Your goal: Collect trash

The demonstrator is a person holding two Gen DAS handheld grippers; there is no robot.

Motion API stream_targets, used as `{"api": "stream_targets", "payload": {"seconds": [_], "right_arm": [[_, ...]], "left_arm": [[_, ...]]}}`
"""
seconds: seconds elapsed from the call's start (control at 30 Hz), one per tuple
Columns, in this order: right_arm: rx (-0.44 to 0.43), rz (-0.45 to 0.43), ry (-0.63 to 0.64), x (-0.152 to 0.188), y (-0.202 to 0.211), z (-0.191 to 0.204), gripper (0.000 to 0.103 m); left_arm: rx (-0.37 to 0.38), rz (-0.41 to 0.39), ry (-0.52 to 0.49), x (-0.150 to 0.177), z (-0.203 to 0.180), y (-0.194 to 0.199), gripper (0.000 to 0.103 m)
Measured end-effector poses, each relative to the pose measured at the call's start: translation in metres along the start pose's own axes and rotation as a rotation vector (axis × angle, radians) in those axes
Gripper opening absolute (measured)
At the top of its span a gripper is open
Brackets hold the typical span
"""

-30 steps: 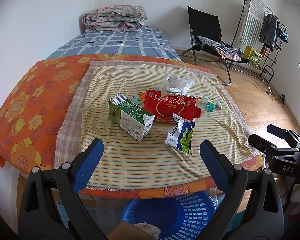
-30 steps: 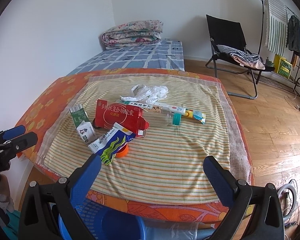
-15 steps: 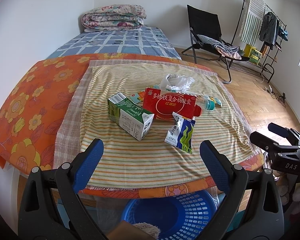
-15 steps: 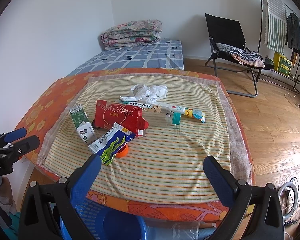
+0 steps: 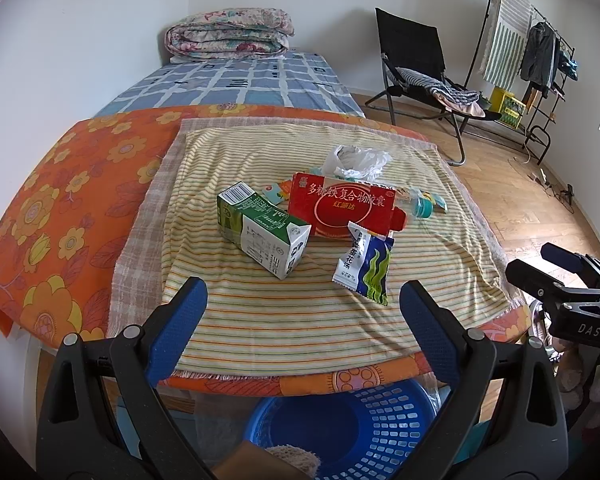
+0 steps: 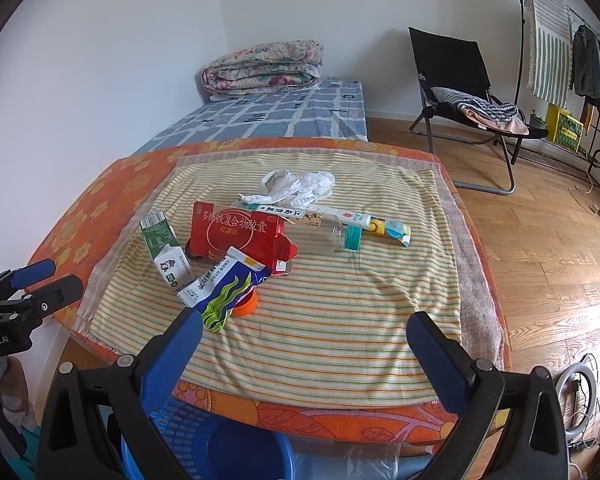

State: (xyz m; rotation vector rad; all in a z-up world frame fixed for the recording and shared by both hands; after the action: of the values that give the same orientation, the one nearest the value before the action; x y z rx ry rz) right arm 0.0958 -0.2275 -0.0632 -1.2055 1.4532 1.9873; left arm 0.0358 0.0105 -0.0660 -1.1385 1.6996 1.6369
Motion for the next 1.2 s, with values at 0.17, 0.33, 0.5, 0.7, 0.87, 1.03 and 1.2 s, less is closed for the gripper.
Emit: {"api": "stream_targets", "payload": {"seconds": [0.17,0.33,0.5,0.7,0.87,1.03,1.2], "right_arm": [[0.002,-0.001,-0.003,0.000,0.001,-0.001,0.103],[0.000,-0.002,-0.001,0.000,0.001,-0.001,0.103],[0.000,-0.002,-0.002,0.000,0.001,-0.001,0.103],[-0.008,-0.008,-0.004,0.001,0.002,-0.002,0.103],[-0.031,-0.018,-0.010,-0.001,-0.001,-0.004,0.103],[-0.029,-0.013,-0.022,0.001,-0.007,-0.009,0.102],[-0.037,0.015,-0.039,0.002,-0.019,-0.024,0.099]], "left_arm": [[-0.002,0.002,-0.002,0.005,0.002,-0.001,0.099],[-0.002,0.004,-0.002,0.007,0.004,-0.002,0.099],[-0.004,0.004,-0.004,0.010,0.004,-0.002,0.099],[-0.012,0.009,-0.010,0.016,0.009,-0.005,0.099],[-0.022,0.000,-0.025,0.020,0.012,-0.007,0.099],[-0.024,0.004,-0.025,0.028,0.021,-0.009,0.099],[-0.026,0.018,-0.004,0.023,0.039,-0.010,0.099]]}}
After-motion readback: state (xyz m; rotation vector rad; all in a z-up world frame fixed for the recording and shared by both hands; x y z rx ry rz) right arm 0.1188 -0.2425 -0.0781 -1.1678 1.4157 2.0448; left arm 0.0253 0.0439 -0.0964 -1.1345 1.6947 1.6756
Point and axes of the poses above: each gripper's, at about its wrist camera, not at the fingertips, and y roughly against the way its jaws point, z to its left, x to its underside, the point moved 5 cm from there along -y, roughly the way its jaws point, and after that the axes turned 13 degrees about -z, right-handed, at the moved point
